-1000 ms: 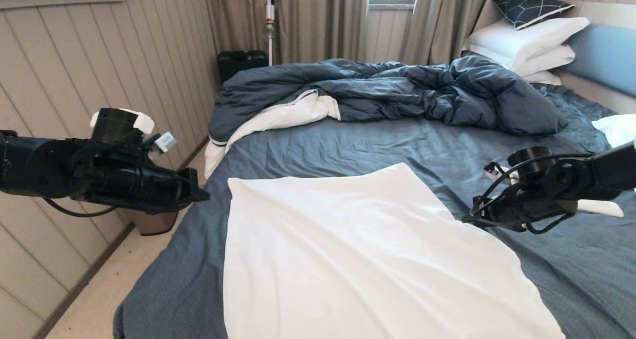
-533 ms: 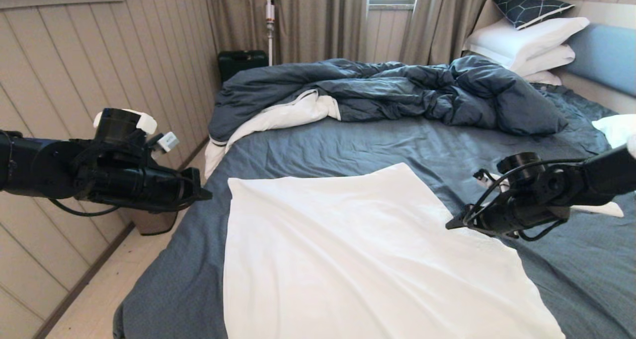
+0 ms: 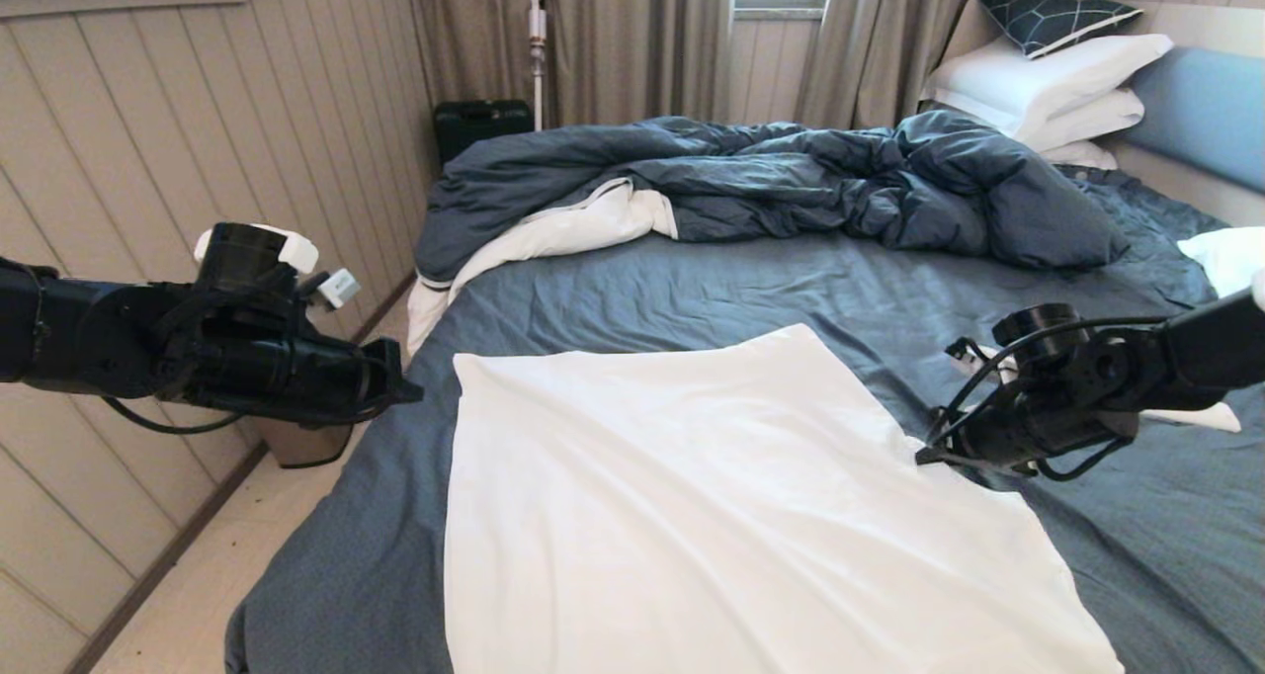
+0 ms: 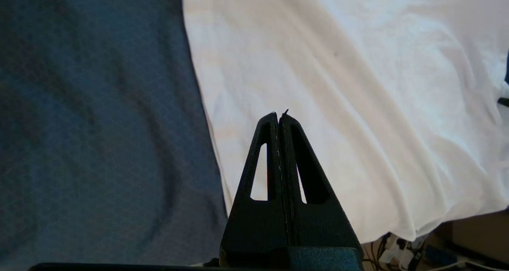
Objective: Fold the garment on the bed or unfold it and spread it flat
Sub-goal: Unford the white T-shirt
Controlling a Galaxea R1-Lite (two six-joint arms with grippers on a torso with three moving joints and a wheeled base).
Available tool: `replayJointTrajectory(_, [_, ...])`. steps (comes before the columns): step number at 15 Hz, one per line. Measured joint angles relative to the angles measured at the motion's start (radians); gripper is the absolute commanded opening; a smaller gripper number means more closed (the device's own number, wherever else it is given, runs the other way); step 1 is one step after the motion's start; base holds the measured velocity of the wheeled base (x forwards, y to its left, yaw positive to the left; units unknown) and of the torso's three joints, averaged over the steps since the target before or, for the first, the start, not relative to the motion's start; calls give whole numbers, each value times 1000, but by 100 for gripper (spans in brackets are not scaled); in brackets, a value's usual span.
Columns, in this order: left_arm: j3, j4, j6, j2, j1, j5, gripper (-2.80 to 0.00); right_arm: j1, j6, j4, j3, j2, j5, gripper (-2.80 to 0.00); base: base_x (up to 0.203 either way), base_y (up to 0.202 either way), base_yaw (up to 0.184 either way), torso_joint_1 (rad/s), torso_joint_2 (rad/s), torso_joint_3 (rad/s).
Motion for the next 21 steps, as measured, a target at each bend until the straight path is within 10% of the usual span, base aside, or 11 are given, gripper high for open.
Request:
replayJointTrajectory(15, [17, -13, 0, 8, 2, -50, -280, -93, -41, -32, 55, -95, -149, -280, 0, 0, 0, 0, 0, 0])
replayJointTrajectory(17, [19, -13, 0, 8, 2, -51, -280, -75, -42, -33, 59, -91, -148, 0, 0, 0, 0, 0, 0, 0])
replayJointTrajectory(21, [20, -13, 0, 4, 3, -51, -280, -78, -36, -42, 46, -120, -129, 0, 0, 0, 0, 0, 0, 0])
